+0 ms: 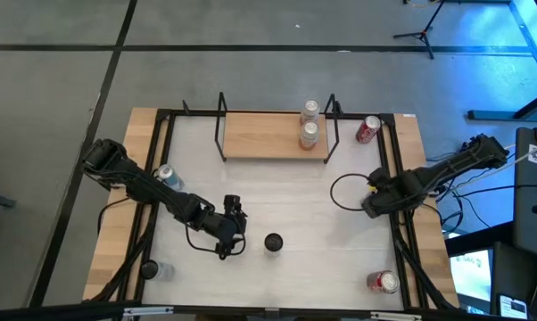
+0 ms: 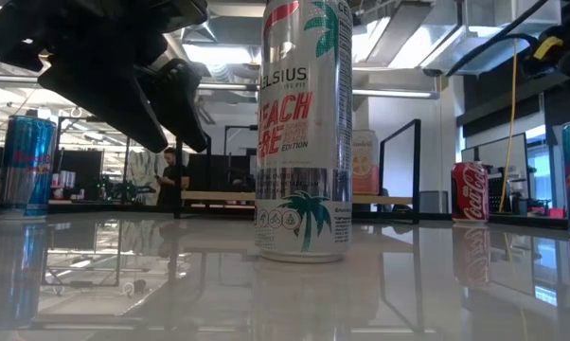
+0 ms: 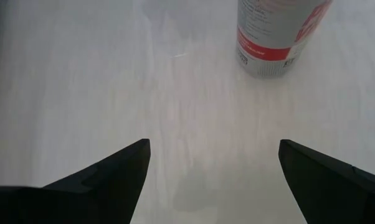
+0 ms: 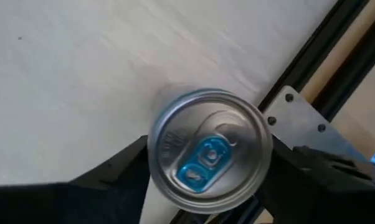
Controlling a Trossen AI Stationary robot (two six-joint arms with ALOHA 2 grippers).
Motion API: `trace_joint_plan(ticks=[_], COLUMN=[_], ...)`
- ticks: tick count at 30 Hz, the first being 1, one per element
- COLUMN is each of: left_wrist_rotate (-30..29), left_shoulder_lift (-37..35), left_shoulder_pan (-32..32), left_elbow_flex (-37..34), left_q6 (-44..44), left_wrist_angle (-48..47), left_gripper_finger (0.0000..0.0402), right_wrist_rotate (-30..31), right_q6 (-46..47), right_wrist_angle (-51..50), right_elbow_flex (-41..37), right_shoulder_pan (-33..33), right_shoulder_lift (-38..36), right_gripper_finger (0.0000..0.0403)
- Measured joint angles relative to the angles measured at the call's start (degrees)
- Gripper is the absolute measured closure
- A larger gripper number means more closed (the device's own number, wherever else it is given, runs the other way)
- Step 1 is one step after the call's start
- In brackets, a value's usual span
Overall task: Place canned beverage on shelf
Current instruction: Put the right blue soda can on the shelf
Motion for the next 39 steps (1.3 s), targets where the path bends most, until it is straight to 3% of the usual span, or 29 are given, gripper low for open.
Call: trace_joint_plan(ticks=[4, 12, 17, 28, 33, 39], left_wrist_rotate=[0.00, 0.02, 0.04, 0.61, 0.42, 0.33], left_shoulder_lift=[0.00, 0.00, 0.00, 0.00, -1.10, -3.49], left_shoulder_pan=[0.00, 0.00, 0.00, -0.02, -0.03, -0.07], left_elbow_flex=[0.00, 0.00, 0.00, 0.00, 0.00, 0.02], left_q6=[0.02, 0.02, 0.09, 1.55, 1.18, 1.51], left_wrist_angle=[-0.02, -0.04, -0.07, -2.09, -4.99, -8.30], left_gripper_finger=[0.0056, 0.0056, 0.0056, 0.0056, 0.0056, 0.0056], right_wrist_rotate=[1.77, 2.30, 3.13, 6.97, 6.30, -1.55], right_q6=[-1.88, -5.34, -9.63, -27.07, -38.22, -50.67], right_wrist_angle=[0.58, 3.30, 6.81, 28.20, 37.03, 44.19], right_elbow_flex=[0.07, 0.02, 0.55, 2.34, 2.36, 4.18], right_shoulder_pan=[0.01, 0.01, 0.01, -0.38, -5.01, -14.05], right_shoulder_lift=[0.00, 0.00, 0.05, 0.52, 3.00, 8.07], right_gripper_finger=[0.0186, 0.0162, 0.0180, 0.0187, 0.0193, 0.0191])
